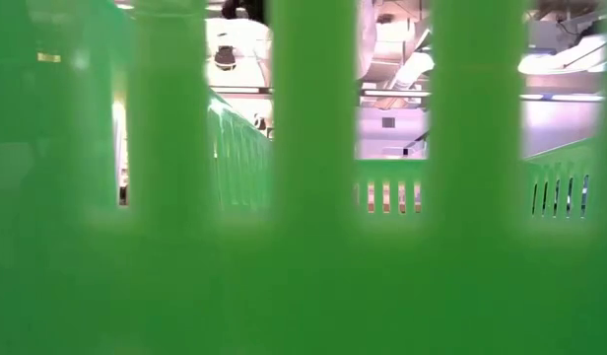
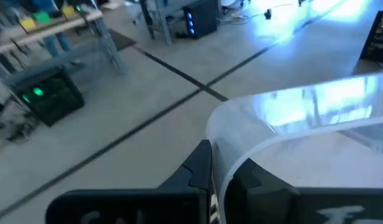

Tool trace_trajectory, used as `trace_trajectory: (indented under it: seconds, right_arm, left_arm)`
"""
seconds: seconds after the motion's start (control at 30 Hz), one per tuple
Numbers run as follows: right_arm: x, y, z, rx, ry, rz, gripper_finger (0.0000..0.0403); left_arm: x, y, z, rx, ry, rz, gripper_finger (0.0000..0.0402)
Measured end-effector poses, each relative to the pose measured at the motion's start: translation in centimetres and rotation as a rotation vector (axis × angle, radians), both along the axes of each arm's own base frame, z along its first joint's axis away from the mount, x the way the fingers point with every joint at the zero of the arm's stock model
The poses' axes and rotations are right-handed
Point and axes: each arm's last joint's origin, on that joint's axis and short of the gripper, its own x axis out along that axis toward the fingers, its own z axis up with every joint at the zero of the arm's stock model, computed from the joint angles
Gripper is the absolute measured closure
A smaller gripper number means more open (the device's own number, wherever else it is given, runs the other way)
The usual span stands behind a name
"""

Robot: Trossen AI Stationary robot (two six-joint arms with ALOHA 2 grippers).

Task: Stack baskets on shelf by color
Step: Stack the transparent bin into the transparent bin on the shelf

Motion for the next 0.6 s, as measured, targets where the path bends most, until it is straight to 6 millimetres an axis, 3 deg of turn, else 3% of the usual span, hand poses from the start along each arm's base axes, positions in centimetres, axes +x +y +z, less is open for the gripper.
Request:
trace_trajectory:
  seconds: [0.27, 0.47, 0.6]
  right_arm:
    - [6.8, 0.5, -3.7, -0.144, 0.205, 0.068, 0.0382]
    - [10.6, -0.1, -6.8, -0.244, 0.325, -0.036, 0.0308]
    - [12.1, -0.8, -8.5, -0.214, 0.338, -0.066, 0.0256]
  left_arm:
    - [0.1, 3.8, -1.8, -0.048, 0.057, -0.015, 0.0401]
    - [-0.2, 4.2, -2.1, -0.033, 0.135, -0.056, 0.0401]
    - [-0.3, 4.1, -2.2, -0.019, 0.18, -0.096, 0.0401]
